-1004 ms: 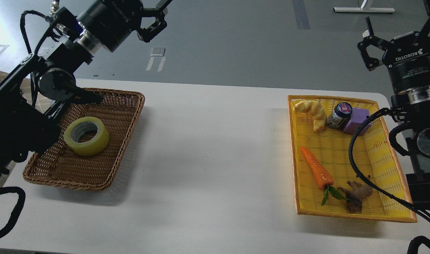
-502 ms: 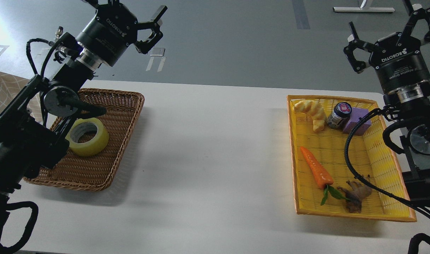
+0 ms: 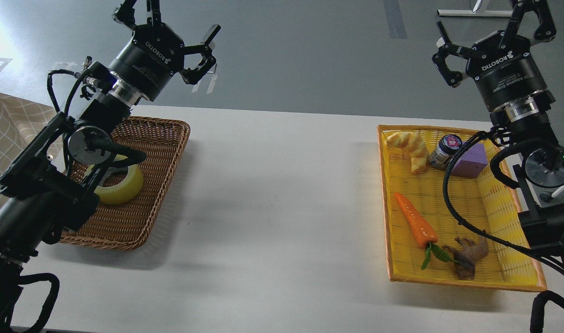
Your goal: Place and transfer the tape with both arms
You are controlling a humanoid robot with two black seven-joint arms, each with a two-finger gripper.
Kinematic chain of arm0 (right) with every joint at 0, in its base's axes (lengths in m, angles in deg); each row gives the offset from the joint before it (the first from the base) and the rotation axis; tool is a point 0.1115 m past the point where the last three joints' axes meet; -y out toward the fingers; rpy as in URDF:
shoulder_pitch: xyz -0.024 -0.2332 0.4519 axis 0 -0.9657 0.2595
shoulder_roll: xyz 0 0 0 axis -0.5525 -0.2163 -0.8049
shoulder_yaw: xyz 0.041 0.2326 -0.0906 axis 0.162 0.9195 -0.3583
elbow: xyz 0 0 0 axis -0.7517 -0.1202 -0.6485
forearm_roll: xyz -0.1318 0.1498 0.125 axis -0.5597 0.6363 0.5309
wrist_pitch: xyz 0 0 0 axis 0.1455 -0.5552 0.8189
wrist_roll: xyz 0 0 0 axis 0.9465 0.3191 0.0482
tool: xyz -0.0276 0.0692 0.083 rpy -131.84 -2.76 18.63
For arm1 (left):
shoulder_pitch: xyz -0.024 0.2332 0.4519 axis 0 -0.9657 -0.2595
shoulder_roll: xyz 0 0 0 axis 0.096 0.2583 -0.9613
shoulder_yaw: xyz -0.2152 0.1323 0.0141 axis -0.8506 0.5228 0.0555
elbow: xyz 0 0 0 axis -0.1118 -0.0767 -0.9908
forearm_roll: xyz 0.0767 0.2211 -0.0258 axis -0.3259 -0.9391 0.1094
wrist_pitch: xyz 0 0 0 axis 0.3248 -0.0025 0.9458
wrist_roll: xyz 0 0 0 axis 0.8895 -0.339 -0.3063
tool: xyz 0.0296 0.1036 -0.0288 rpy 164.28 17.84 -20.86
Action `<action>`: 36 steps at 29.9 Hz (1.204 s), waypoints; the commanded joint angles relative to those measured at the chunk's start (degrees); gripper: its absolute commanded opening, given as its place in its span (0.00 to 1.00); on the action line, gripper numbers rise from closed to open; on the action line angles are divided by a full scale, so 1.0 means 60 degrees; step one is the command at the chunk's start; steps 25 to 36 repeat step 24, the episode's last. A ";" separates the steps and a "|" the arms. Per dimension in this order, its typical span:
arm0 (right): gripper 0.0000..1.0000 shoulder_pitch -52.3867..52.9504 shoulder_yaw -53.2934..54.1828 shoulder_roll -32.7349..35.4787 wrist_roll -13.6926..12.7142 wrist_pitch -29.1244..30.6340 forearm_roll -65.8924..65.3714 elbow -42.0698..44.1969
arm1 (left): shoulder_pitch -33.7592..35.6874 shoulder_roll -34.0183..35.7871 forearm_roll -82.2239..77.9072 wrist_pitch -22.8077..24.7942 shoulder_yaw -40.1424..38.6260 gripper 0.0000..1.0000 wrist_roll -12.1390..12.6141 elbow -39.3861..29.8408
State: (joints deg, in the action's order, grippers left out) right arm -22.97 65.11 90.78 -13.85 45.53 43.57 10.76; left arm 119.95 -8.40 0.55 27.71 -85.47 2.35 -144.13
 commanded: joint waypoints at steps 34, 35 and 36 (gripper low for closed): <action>1.00 -0.0015 -0.0014 -0.0109 0.0002 0.0000 0.0044 -0.0146 | 0.0081 -0.0285 0.0118 -0.0001 -0.0043 0.98 -0.0013 0.0005; 1.00 -0.0015 -0.0014 -0.0109 0.0002 0.0000 0.0044 -0.0146 | 0.0081 -0.0285 0.0118 -0.0001 -0.0043 0.98 -0.0013 0.0005; 1.00 -0.0015 -0.0014 -0.0109 0.0002 0.0000 0.0044 -0.0146 | 0.0081 -0.0285 0.0118 -0.0001 -0.0043 0.98 -0.0013 0.0005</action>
